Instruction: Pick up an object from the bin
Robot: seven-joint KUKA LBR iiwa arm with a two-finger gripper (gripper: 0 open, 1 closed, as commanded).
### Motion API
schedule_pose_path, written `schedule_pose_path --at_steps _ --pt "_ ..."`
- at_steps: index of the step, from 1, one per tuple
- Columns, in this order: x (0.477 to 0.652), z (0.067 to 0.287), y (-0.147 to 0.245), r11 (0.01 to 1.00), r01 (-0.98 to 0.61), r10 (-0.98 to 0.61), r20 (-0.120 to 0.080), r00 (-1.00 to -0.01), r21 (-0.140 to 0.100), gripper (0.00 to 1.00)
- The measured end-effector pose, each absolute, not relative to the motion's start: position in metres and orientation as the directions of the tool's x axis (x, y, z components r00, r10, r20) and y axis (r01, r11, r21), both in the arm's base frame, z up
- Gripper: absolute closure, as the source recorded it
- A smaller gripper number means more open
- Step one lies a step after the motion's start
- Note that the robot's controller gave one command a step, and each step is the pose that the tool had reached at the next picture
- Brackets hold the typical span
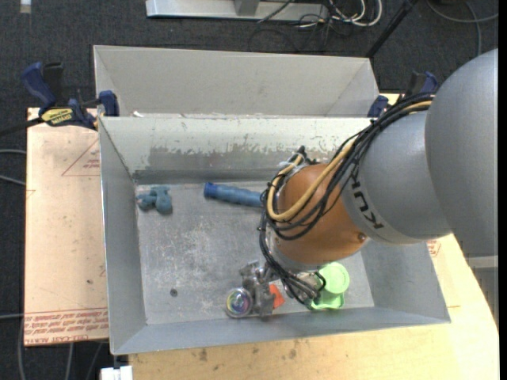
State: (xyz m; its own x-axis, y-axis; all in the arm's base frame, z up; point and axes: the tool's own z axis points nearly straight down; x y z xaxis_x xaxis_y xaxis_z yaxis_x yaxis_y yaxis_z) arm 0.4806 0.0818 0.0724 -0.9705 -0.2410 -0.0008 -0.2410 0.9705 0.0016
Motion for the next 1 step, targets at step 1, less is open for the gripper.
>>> schedule_pose_path --at_steps 1 --pt "0.4910 0.1632 0.0899 0.979 -0.203 -0.203 -0.010 -0.979 0.001 1.00"
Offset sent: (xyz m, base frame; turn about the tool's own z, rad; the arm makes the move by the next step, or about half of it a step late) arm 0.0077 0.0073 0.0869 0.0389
